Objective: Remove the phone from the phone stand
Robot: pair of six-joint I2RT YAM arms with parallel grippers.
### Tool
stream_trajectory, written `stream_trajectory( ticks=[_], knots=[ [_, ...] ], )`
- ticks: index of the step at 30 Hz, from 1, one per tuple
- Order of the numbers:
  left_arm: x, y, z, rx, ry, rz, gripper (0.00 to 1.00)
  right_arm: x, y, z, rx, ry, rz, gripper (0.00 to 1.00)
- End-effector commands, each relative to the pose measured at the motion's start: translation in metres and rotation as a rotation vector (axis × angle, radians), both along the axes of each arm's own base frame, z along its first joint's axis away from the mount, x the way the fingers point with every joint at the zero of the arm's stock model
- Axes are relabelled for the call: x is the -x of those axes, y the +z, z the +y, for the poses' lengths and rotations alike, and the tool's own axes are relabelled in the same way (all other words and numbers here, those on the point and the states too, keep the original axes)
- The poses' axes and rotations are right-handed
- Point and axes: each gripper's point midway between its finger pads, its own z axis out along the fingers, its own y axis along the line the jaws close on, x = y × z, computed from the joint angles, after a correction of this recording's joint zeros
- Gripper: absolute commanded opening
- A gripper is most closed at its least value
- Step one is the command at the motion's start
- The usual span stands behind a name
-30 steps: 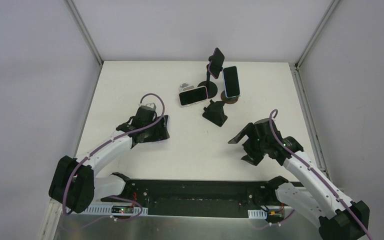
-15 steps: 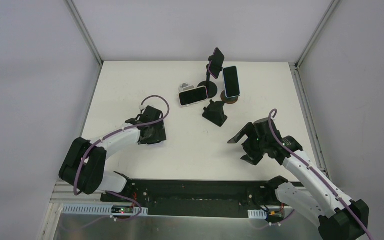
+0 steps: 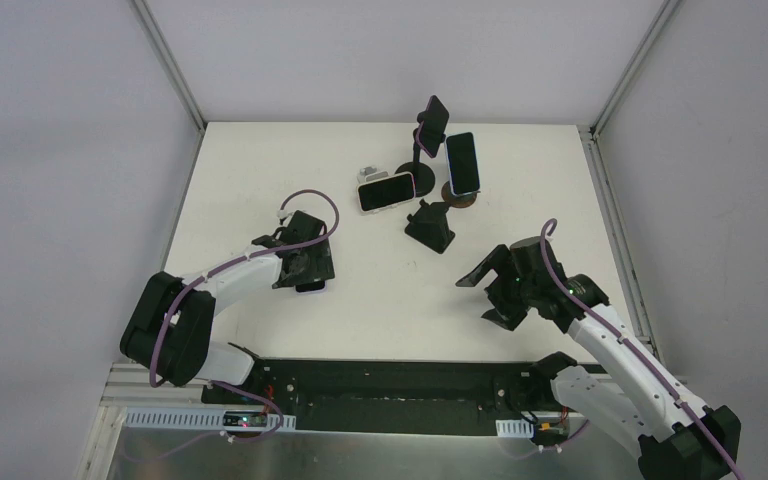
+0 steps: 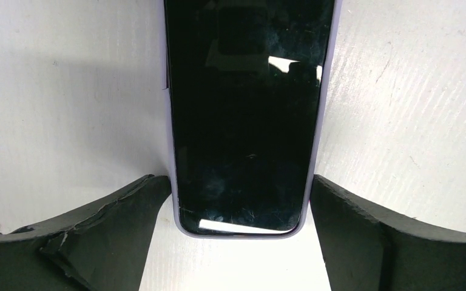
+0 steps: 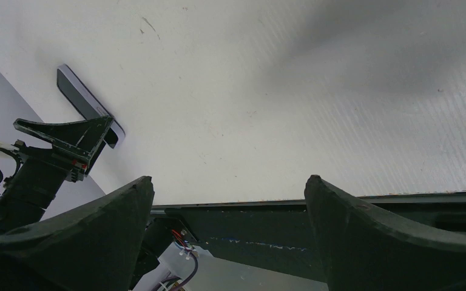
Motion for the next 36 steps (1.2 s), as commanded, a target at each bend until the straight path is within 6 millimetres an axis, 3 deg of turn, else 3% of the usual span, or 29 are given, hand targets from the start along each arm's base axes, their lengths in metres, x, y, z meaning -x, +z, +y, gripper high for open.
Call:
stream_trajectory(
  ticks=[1, 7, 13, 20, 25, 33, 36],
  knots=[
    [0.003, 0.003, 0.007, -0.023, 0.031, 0.013, 0.96, 0.002, 0.005, -0.001, -0.003, 0.007, -0.016, 0.99],
    [-0.002, 0.025, 0.012, -0.051, 0.025, -0.027, 0.98, 0.000, 0.006, -0.005, 0.023, 0.011, -0.028, 0.99],
    [-0.016, 0.069, 0.023, -0.130, -0.017, -0.117, 0.97, 0.004, 0.003, -0.033, 0.191, 0.008, -0.027, 0.99],
    [-0.039, 0.127, 0.018, -0.167, -0.092, -0.271, 0.98, 0.006, -0.001, -0.038, 0.214, 0.004, -0.016, 0.99],
    [-0.056, 0.161, -0.019, -0.170, -0.283, -0.334, 0.98, 0.007, -0.006, -0.039, 0.217, 0.003, -0.012, 0.99],
    [-0.048, 0.176, -0.102, 0.018, -0.585, -0.337, 0.97, 0.005, -0.002, -0.042, 0.232, 0.001, -0.037, 0.99],
    [-0.049, 0.192, -0.117, 0.110, -0.585, -0.392, 0.97, 0.004, -0.002, -0.044, 0.240, 0.000, -0.042, 0.99]
  ],
)
